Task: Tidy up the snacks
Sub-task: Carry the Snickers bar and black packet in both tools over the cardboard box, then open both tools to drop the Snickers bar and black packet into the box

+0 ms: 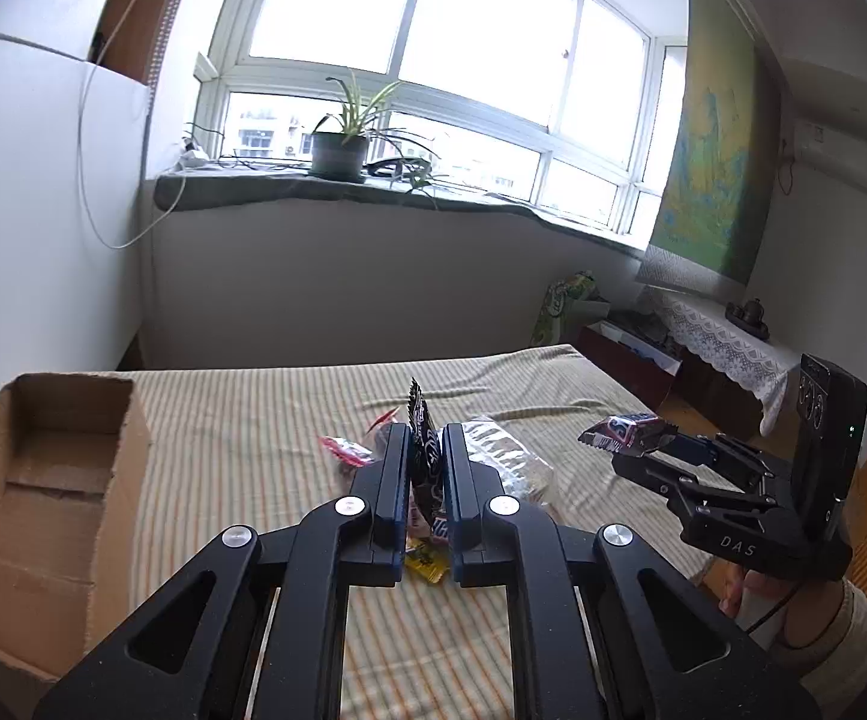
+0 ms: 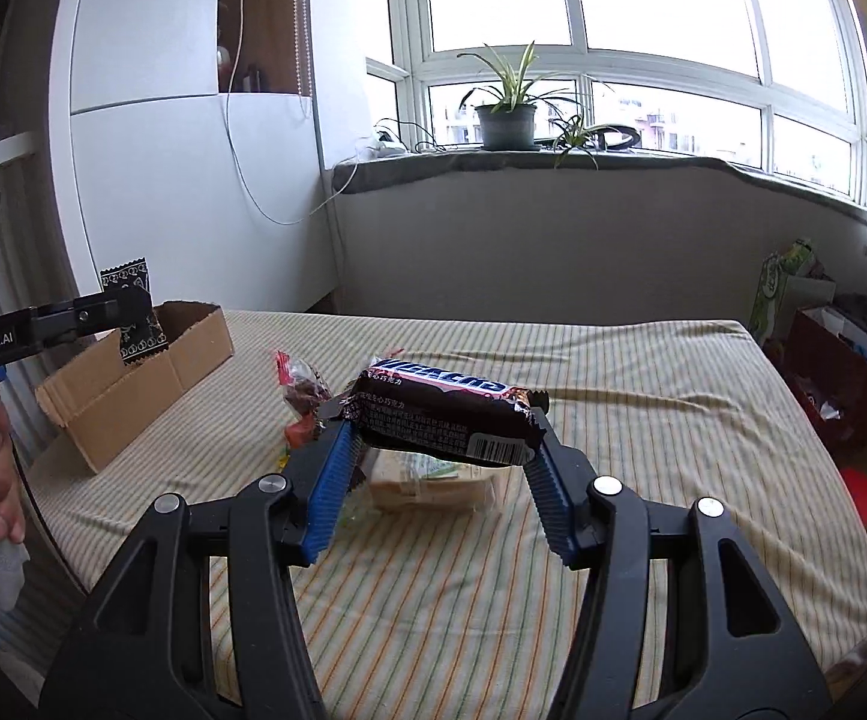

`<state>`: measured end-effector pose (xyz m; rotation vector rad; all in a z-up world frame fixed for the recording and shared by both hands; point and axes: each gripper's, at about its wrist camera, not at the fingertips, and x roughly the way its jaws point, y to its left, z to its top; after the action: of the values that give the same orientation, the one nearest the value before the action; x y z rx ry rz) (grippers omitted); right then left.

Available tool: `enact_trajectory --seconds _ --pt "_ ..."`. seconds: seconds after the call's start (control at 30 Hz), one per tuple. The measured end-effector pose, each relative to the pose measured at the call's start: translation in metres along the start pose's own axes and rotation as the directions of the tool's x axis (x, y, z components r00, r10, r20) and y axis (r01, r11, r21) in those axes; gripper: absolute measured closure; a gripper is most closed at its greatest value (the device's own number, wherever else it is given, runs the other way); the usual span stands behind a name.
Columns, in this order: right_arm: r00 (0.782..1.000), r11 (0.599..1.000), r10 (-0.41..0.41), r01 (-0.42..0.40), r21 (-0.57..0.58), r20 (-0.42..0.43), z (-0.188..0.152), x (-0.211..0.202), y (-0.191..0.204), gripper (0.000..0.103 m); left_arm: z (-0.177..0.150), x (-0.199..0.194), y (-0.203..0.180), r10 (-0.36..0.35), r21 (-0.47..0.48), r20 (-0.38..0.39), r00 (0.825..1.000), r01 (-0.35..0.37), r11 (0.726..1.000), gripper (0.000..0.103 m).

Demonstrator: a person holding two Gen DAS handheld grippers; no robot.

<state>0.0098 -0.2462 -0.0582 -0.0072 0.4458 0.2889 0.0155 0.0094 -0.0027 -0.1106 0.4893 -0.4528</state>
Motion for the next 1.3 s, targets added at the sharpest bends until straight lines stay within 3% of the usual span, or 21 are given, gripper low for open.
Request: enact_trajectory --seconds 0.2,0.4,0.7,0.9,1.13,1.17,1.23,1.27,1.3 --pt "0.999 0.998 0.034 -0.034 -0.045 -0.014 0.011 0.010 0.038 0.046 -0.017 -0.025 0.040 0.061 -0.070 0.013 0.998 -0.059 0.996 0.094" --pt "0.992 0.986 0.114 -0.119 -0.114 -0.049 0.020 0.037 0.107 0.046 -0.032 -0.057 0.098 0.151 -0.160 0.036 0.988 -0.144 0.977 0.094" --pt "0.950 0.923 0.291 -0.309 -0.227 -0.112 0.032 0.086 0.234 0.046 -0.052 -0.097 0.179 0.291 -0.280 0.040 0.956 -0.269 0.922 0.094" --pt "0.919 0.877 0.361 -0.392 -0.277 -0.157 0.033 0.113 0.291 0.046 -0.061 -0.095 0.204 0.299 -0.324 0.023 0.954 -0.276 0.905 0.094" --pt "0.908 0.863 0.366 -0.413 -0.290 -0.202 0.034 0.141 0.309 0.044 -0.066 -0.079 0.215 0.270 -0.341 -0.006 0.963 -0.255 0.905 0.093" --pt "0.906 0.860 0.366 -0.417 -0.293 -0.214 0.033 0.146 0.311 0.041 -0.067 -0.077 0.216 0.274 -0.339 -0.013 0.962 -0.262 0.904 0.089" --pt "0.909 0.864 0.344 -0.405 -0.300 -0.236 0.029 0.155 0.314 0.034 -0.067 -0.075 0.216 0.299 -0.336 -0.029 0.954 -0.291 0.896 0.064" --pt "0.912 0.868 0.337 -0.397 -0.299 -0.234 0.027 0.157 0.313 0.030 -0.067 -0.075 0.217 0.313 -0.333 -0.031 0.949 -0.305 0.892 0.044" --pt "0.911 0.869 0.337 -0.398 -0.293 -0.237 0.025 0.158 0.312 0.028 -0.068 -0.077 0.216 0.326 -0.330 -0.029 0.945 -0.317 0.889 0.033"
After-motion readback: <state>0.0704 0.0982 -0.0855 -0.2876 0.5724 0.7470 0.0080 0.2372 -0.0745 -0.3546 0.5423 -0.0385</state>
